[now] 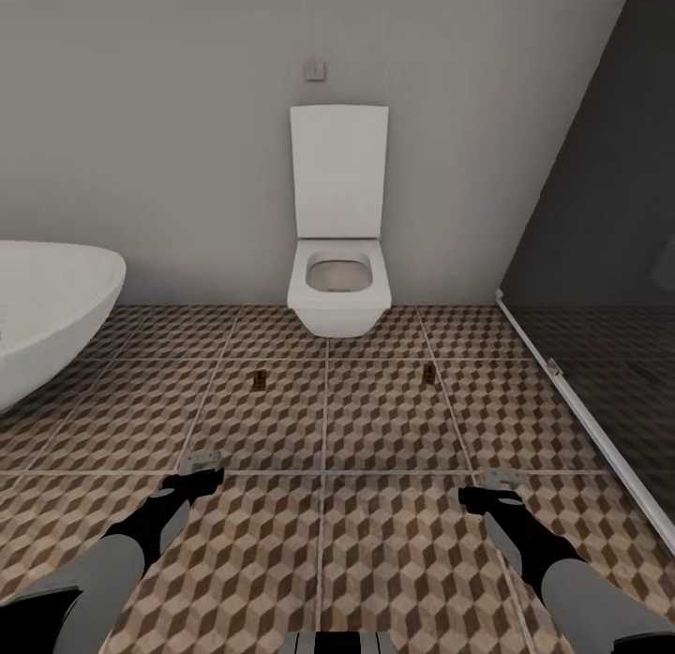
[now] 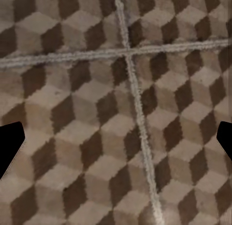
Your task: Take the four mousetraps from the cabinet in the bathroom and place them on the bathroom floor. Make sure all four end up on the same floor surface, and ensure that at least two of them are either under or directly next to the same bathroom sink.
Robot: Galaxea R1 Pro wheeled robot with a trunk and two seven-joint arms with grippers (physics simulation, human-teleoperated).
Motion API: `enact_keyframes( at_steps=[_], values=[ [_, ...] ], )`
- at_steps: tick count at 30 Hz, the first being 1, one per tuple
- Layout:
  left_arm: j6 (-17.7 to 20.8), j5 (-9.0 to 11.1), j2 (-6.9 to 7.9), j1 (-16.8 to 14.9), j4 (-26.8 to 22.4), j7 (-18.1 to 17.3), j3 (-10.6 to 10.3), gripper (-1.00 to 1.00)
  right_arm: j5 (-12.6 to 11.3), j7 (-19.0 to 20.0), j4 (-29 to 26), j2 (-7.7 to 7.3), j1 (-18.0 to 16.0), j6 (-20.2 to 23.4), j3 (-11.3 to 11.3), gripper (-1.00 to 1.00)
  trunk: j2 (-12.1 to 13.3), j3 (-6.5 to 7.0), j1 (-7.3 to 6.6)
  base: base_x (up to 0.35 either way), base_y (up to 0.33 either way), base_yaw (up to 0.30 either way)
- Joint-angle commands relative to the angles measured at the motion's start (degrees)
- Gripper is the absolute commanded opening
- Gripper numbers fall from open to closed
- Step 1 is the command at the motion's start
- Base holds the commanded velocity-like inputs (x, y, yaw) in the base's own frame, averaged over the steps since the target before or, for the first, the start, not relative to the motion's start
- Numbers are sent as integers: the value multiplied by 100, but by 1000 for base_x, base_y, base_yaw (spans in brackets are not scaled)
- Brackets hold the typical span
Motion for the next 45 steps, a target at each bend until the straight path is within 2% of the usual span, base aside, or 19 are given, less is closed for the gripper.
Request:
enact_keyframes(
  at_steps=[1,10,45],
  values=[
    [-4,0,-7,-2,6,4,24,100,-55,-42,-13,-6,-1,31,47,100,0,19,-3,0,0,0],
    [-12,-9,-55,4,104,10,25,100,-55,-42,-14,-6,-1,25,43,100,12,218,-27,0,0,0],
    [-15,-2,-69,6,176,12,31,100,-55,-51,-14,-6,-1,44,41,100,59,993,-117,0,0,0]
  ],
)
